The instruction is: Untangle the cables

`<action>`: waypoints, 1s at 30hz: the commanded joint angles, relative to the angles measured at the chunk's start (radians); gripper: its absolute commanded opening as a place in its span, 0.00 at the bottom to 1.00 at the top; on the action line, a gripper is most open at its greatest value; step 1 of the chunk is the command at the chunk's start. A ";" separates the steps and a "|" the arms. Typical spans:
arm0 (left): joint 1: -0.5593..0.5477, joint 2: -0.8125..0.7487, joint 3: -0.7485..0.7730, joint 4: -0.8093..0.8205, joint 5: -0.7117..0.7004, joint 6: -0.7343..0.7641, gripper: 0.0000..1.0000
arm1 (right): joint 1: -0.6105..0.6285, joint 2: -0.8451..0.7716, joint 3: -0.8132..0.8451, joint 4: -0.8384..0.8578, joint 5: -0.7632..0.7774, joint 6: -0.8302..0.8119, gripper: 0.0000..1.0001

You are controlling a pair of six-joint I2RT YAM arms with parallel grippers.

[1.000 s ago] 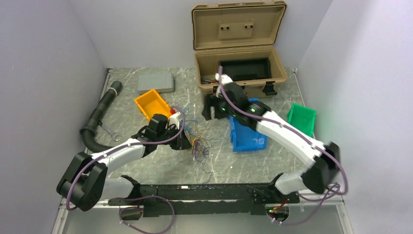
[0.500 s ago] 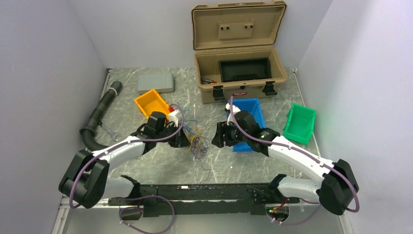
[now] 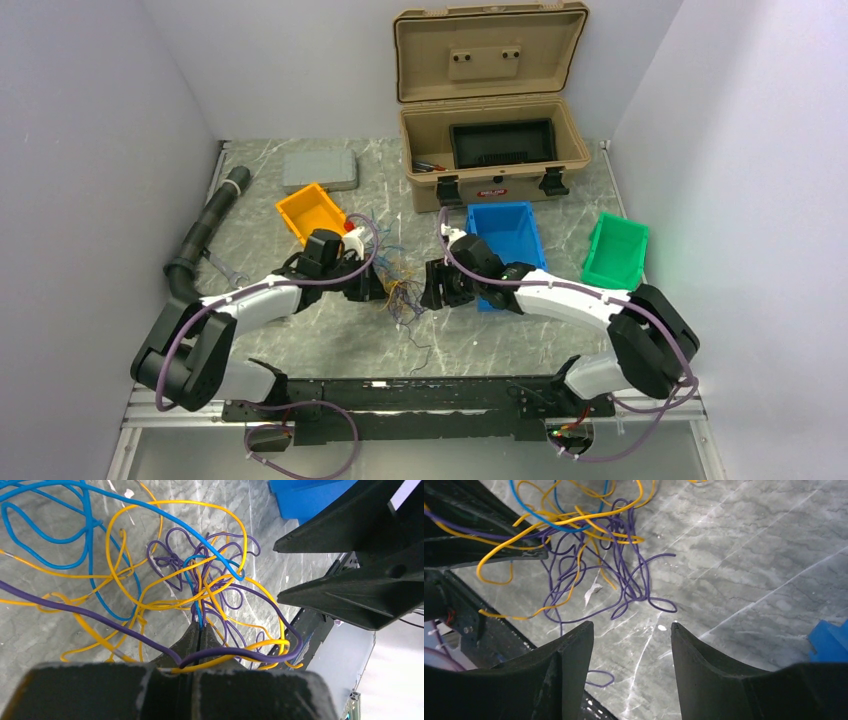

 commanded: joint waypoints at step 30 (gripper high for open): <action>0.098 -0.113 -0.095 0.026 -0.132 -0.011 0.00 | 0.014 -0.260 0.155 -0.328 0.506 0.044 0.00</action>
